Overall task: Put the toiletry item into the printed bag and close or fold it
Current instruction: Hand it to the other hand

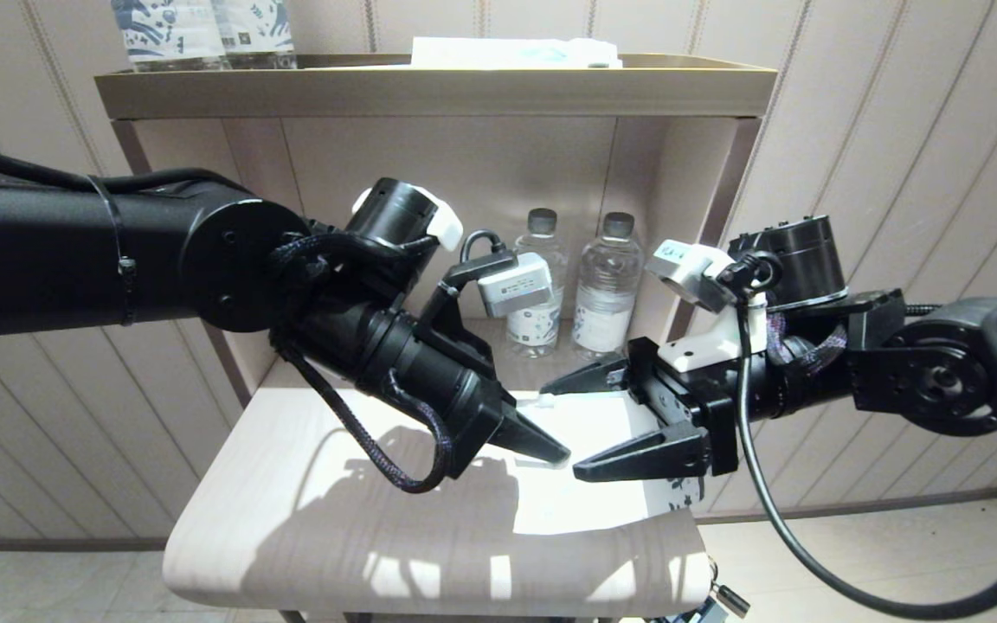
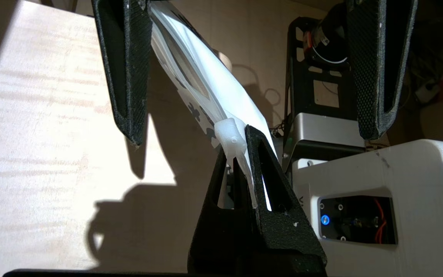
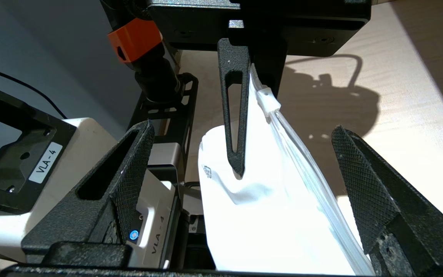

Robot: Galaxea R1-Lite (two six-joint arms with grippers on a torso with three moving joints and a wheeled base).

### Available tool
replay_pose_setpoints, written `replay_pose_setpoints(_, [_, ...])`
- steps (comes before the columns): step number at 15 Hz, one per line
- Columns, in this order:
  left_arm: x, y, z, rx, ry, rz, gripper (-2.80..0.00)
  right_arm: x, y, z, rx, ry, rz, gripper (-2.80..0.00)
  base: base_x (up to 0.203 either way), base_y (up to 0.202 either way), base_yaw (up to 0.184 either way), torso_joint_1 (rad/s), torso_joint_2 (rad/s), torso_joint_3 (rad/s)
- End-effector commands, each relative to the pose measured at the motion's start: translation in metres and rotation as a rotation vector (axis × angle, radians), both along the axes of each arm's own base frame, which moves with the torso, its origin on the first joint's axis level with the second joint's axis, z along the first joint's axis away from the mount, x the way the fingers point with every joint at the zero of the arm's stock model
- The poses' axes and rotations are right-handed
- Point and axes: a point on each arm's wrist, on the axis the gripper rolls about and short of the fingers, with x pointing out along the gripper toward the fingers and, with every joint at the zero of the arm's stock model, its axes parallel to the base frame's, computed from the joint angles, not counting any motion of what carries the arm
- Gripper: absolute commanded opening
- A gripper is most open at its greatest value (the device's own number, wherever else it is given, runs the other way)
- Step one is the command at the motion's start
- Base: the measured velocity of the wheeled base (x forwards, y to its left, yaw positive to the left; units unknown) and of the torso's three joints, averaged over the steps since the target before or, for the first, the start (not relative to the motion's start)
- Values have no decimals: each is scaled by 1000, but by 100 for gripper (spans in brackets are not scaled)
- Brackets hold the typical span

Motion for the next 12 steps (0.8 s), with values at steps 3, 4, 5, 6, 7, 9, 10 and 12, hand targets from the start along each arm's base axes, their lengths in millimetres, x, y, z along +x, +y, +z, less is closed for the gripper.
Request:
replay_pose_setpoints(3, [-1,1,0,-7,6,-12,-280,-2,0,4,6,-9,5,0,0,0,0,0,0,0])
replay_pose_setpoints(4, [-1,1,0,-9,8,-13,-280,-2,0,4,6,-11,5,0,0,0,0,0,0,0])
replay_pose_setpoints(5, [-1,1,0,-10,7,-13,-280,-2,0,4,6,-11,5,0,0,0,0,0,0,0])
replay_pose_setpoints(6, [-1,1,0,-9,8,-13,-280,-2,0,5,4,-13,1,0,0,0,0,0,0,0])
replay_pose_setpoints(7, [-1,1,-1,-10,10,-14,-280,-2,1,4,-1,-12,-5,0,0,0,0,0,0,0])
replay_pose_setpoints(9, [-1,1,-1,-9,11,-14,-280,-1,1,1,-4,-17,-12,0,0,0,0,0,0,0])
replay_pose_setpoints(10, [-1,1,-2,-8,12,-14,-280,-1,1,0,-6,-19,-13,0,0,0,0,0,0,0])
replay_pose_setpoints(12, [-1,0,-2,-8,12,-14,-280,1,2,0,-4,-19,-11,0,0,0,0,0,0,0])
